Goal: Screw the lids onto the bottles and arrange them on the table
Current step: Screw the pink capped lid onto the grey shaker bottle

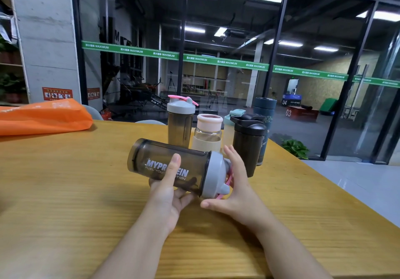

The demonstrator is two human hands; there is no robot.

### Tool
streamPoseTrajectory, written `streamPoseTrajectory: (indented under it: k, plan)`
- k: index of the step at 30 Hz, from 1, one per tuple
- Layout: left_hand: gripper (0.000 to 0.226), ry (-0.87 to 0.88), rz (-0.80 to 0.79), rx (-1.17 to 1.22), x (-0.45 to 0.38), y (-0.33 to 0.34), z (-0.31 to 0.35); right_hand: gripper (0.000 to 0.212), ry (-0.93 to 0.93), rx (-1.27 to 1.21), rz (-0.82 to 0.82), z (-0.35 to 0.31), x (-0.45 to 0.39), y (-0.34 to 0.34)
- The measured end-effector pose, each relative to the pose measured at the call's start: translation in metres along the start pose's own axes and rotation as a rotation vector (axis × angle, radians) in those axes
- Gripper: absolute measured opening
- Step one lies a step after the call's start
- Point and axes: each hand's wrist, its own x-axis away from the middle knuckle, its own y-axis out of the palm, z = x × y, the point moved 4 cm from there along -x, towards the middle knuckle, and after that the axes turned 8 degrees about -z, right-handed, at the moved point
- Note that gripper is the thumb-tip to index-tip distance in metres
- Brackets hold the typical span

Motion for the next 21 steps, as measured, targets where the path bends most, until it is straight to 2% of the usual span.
streamPoseTrajectory:
  k: [4, 9, 14, 21]
  plan:
    - [0.085, -0.018, -0.006, -0.004, 0.0005, -0.0001, -0.0013, 0.100, -0.019, 0.019, 0.028, -0.0038, -0.0001, -0.0008]
    - [0.081, -0.016, -0.031, 0.043, 0.0019, 0.0023, -0.0006, 0.096, 0.012, -0.010, 0.038, -0.0028, 0.0021, -0.0037]
    - [0.077, 0.035, -0.116, 0.001, 0.0037, 0.0051, 0.0007, 0.090, 0.068, -0.280, -0.034, -0.0064, 0.0030, -0.0023]
    - [0.088, 0.092, -0.185, -0.049, 0.0030, 0.0083, 0.0009, 0.091, 0.168, -0.461, -0.054, -0.0015, -0.0005, -0.0029]
